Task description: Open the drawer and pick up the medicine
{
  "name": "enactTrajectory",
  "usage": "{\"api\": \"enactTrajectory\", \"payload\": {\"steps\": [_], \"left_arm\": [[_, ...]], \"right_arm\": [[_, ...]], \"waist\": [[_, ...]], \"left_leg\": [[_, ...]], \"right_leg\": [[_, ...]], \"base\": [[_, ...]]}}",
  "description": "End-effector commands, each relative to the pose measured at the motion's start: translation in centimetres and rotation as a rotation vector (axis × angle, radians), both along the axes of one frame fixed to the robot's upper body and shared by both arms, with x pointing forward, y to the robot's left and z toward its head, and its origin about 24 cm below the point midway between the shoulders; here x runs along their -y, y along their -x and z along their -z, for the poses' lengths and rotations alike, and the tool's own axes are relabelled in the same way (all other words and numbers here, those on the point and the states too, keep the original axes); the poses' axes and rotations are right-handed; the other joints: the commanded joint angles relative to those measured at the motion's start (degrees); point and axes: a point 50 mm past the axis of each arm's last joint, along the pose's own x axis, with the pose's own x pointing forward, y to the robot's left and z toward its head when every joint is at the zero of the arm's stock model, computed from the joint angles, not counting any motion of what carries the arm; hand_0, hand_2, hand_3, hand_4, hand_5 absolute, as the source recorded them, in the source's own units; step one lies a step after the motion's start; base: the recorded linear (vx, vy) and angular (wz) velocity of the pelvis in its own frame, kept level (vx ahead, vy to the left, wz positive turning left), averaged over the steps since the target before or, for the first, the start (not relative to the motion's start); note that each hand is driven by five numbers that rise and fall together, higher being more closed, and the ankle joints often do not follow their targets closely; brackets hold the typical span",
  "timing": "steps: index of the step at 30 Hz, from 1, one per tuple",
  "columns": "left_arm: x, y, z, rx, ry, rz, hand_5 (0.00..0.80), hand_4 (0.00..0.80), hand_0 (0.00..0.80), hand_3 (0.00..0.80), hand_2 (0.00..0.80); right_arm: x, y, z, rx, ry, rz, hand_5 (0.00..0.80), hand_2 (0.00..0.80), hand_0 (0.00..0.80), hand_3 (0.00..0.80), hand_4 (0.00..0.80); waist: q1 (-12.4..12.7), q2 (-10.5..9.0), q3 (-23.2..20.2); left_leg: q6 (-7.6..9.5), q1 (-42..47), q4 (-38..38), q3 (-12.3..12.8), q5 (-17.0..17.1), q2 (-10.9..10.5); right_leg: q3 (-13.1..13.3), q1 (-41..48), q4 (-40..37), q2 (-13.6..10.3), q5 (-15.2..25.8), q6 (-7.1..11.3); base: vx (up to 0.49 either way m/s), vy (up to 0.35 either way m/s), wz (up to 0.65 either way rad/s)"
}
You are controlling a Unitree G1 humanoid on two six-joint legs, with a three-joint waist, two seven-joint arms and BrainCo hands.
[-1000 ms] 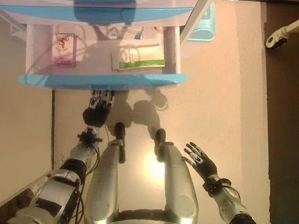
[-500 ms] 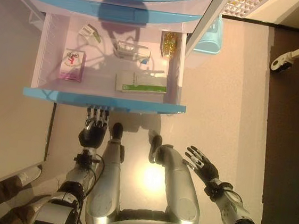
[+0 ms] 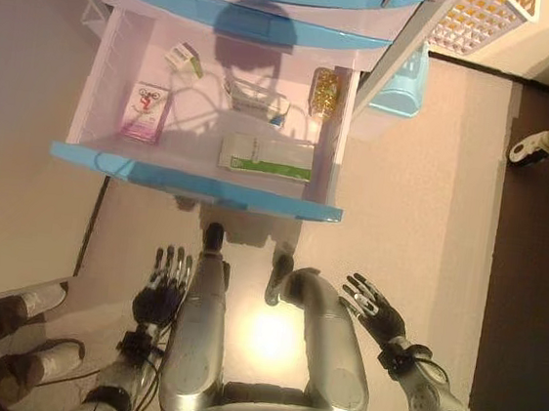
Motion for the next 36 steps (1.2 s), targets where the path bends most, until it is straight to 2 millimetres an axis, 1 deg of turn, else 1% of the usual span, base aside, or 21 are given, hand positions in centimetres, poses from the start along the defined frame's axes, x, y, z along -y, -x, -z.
{"api": "enactTrajectory", "payload": {"steps": [1,5,7,8,10,13,14,16,17,19,21,22,23,24,26,28,29,30,31,35,36], "left_arm": [[0.9,3.4,1.6,-0.171,0.017,0.062,0.000,0.000,0.000,0.000,0.000],[0.5,5.4,2.7,-0.309,-0.029,0.083,0.000,0.000,0.000,0.000,0.000],[0.2,6.4,3.1,-0.373,-0.062,0.074,0.000,0.000,0.000,0.000,0.000],[0.0,6.8,3.2,-0.394,-0.079,0.069,0.000,0.000,0.000,0.000,0.000],[-0.3,7.7,3.3,-0.433,-0.105,0.065,0.000,0.000,0.000,0.000,0.000],[-0.6,9.8,3.5,-0.499,-0.155,0.079,0.000,0.000,0.000,0.000,0.000],[-0.6,10.2,3.5,-0.509,-0.172,0.085,0.000,0.000,0.000,0.000,0.000],[-0.9,11.1,3.5,-0.521,-0.222,0.111,0.000,0.000,0.000,0.000,0.000],[-1.0,11.3,3.4,-0.527,-0.233,0.118,0.000,0.000,0.000,0.000,0.000],[-1.8,11.8,3.3,-0.548,-0.262,0.135,0.000,0.000,0.000,0.000,0.000],[-2.4,12.0,3.2,-0.565,-0.287,0.149,0.000,0.000,0.000,0.000,0.000],[-2.7,12.1,3.1,-0.581,-0.302,0.157,0.000,0.000,0.000,0.000,0.000],[-2.8,12.2,3.1,-0.589,-0.308,0.160,0.000,0.000,0.000,0.000,0.000],[-3.3,12.4,3.1,-0.606,-0.328,0.166,0.000,0.000,0.000,0.000,0.000],[-3.8,12.5,3.0,-0.621,-0.357,0.169,0.000,0.000,0.000,0.000,0.000],[-4.3,12.4,3.0,-0.637,-0.383,0.170,0.000,0.000,0.000,0.000,0.000],[-4.7,12.0,2.9,-0.640,-0.402,0.171,0.000,0.000,0.000,0.000,0.000],[-4.9,11.9,2.9,-0.643,-0.409,0.171,0.000,0.000,0.000,0.000,0.000],[-5.2,11.5,2.8,-0.662,-0.431,0.173,0.000,0.000,0.000,0.000,0.000],[-6.0,9.1,2.4,-0.643,-0.513,0.190,0.000,0.000,0.000,0.000,0.000],[-6.1,8.6,2.4,-0.638,-0.522,0.193,0.000,0.000,0.000,0.000,0.000]], "right_arm": [[-1.7,4.5,1.9,-0.099,-0.052,-0.041,0.000,0.000,0.000,0.000,0.000],[-0.4,4.9,1.9,-0.090,0.016,0.047,0.000,0.000,0.000,0.000,0.000],[1.4,4.7,1.4,-0.048,0.131,0.156,0.000,0.000,0.000,0.000,0.000],[2.4,4.5,0.9,-0.023,0.224,0.224,0.000,0.000,0.000,0.000,0.000],[4.3,3.9,-0.7,0.053,0.401,0.337,0.000,0.000,0.000,0.000,0.000],[6.7,2.9,-5.2,0.240,0.575,0.451,0.000,0.000,0.000,0.000,0.000],[7.0,2.7,-6.3,0.297,0.615,0.459,0.000,0.000,0.000,0.000,0.000],[8.2,2.1,-10.1,0.465,0.762,0.482,0.000,0.000,0.000,0.000,0.000],[8.5,2.0,-11.5,0.534,0.812,0.488,0.000,0.000,0.000,0.000,0.000],[9.2,1.4,-15.6,0.720,0.970,0.462,0.000,0.000,0.000,0.000,0.000],[9.5,1.1,-18.3,0.826,1.070,0.409,0.000,0.000,0.000,0.000,0.000],[9.6,0.7,-20.1,0.880,1.144,0.358,0.000,0.000,0.000,0.000,0.000],[9.6,0.6,-20.7,0.899,1.175,0.340,0.000,0.000,0.000,0.000,0.000],[9.4,0.2,-22.8,0.968,1.263,0.284,0.000,0.000,0.000,0.000,0.000],[8.6,-0.5,-25.4,1.054,1.345,0.188,0.000,0.000,0.000,0.000,0.000],[7.8,-1.3,-27.5,1.129,1.411,0.125,0.000,0.000,0.000,0.000,0.000],[6.9,-2.3,-29.5,1.190,1.426,0.077,0.000,0.000,0.000,0.000,0.000],[6.6,-2.6,-30.1,1.207,1.430,0.063,0.000,0.000,0.000,0.000,0.000],[5.7,-3.4,-31.3,1.248,1.431,0.016,0.000,0.000,0.000,0.000,0.000],[2.1,-6.3,-35.4,1.344,1.433,-0.153,0.000,0.000,0.000,0.000,0.000],[1.4,-6.8,-36.0,1.349,1.412,-0.189,0.000,0.000,0.000,0.000,0.000]], "waist": [[-0.1,0.97,-2.2],[0.0,1.77,-2.2],[-0.2,2.20,-2.2],[-0.3,2.34,-2.2],[-0.6,2.55,-2.2],[-1.4,2.30,-2.2],[-1.5,2.24,-2.2],[-2.0,2.04,-2.2],[-2.1,1.99,-2.2],[-2.7,1.73,-2.5],[-2.9,1.65,-2.7],[-3.0,1.59,-2.8],[-3.1,1.58,-2.9],[-3.1,1.54,-3.0],[-3.0,1.45,-3.1],[-2.8,1.32,-3.1],[-2.4,1.10,-3.0],[-2.3,1.00,-2.9],[-1.9,0.77,-2.8],[0.5,0.03,-2.2],[1.0,-0.14,-2.2]], "left_leg": [[6.50,-1.2,0.8,4.0,-1.8,-4.2],[6.31,-0.7,1.2,4.1,-1.0,-4.7],[6.20,-0.1,1.2,4.5,-0.7,-5.0],[6.20,0.3,1.0,4.6,-0.6,-5.1],[6.41,1.0,0.7,4.8,-0.9,-5.4],[7.07,3.1,-0.6,5.3,-2.1,-5.5],[7.24,3.7,-1.0,5.5,-2.3,-5.5],[7.70,5.7,-2.6,6.1,-3.0,-5.4],[7.80,6.4,-3.3,6.3,-3.1,-5.4],[8.01,8.3,-5.0,7.3,-3.3,-5.2],[8.19,9.4,-6.2,8.1,-3.2,-5.1],[8.32,9.9,-6.8,8.7,-3.2,-5.1],[8.35,10.1,-7.0,8.8,-3.3,-5.0],[8.50,10.4,-7.7,9.3,-3.2,-4.9],[8.72,10.6,-8.3,9.8,-3.3,-4.6],[8.78,10.5,-8.6,10.0,-3.3,-4.5],[8.88,10.4,-8.9,10.1,-3.4,-4.4],[8.89,10.3,-8.9,10.1,-3.5,-4.3],[8.90,10.1,-9.0,10.1,-3.6,-4.3],[9.29,9.1,-9.0,9.6,-3.8,-4.4],[9.38,8.8,-9.0,9.6,-3.9,-4.5]], "right_leg": [[1.5,2.9,0.2,2.0,0.2,2.79],[1.3,4.1,-0.1,1.6,0.1,2.87],[1.4,5.1,-0.7,1.3,0.2,2.97],[1.5,5.3,-0.9,1.2,0.3,3.05],[1.7,5.7,-1.3,0.8,0.8,3.34],[2.1,6.6,-2.0,0.0,1.7,4.04],[2.2,6.7,-2.1,-0.2,1.9,4.25],[2.6,7.2,-2.6,-0.8,2.6,5.09],[2.7,7.5,-2.9,-0.9,2.8,5.43],[3.2,7.3,-3.5,-1.5,3.6,6.68],[3.6,7.1,-4.0,-1.8,4.7,7.67],[3.8,6.8,-4.2,-2.2,5.6,8.44],[3.9,6.7,-4.2,-2.3,5.9,8.71],[4.2,6.4,-4.6,-2.4,6.9,9.41],[4.5,6.1,-5.2,-2.7,8.1,10.30],[4.8,6.1,-6.1,-2.6,8.9,10.79],[5.0,6.1,-6.9,-2.5,9.3,10.98],[5.1,6.1,-7.2,-2.5,9.4,11.02],[5.2,6.1,-7.8,-2.3,9.7,11.14],[5.2,6.3,-9.6,-2.1,10.3,11.27],[5.0,6.2,-9.9,-2.1,10.4,11.28]], "base": [[0.052,0.004,0.12],[0.072,0.043,0.03],[0.103,0.071,0.01],[0.090,0.068,0.00],[0.092,0.073,0.03],[0.109,0.066,0.02],[0.098,0.064,0.00],[0.091,0.074,-0.04],[0.078,0.083,-0.06],[0.073,0.108,-0.11],[0.044,0.110,-0.10],[0.025,0.089,-0.10],[0.018,0.095,-0.17],[0.005,0.066,-0.17],[-0.002,0.054,-0.10],[-0.009,0.023,-0.08],[-0.020,0.001,-0.05],[-0.033,-0.011,-0.03],[-0.035,-0.013,-0.05],[-0.035,-0.029,0.01],[-0.022,-0.044,0.04]]}}
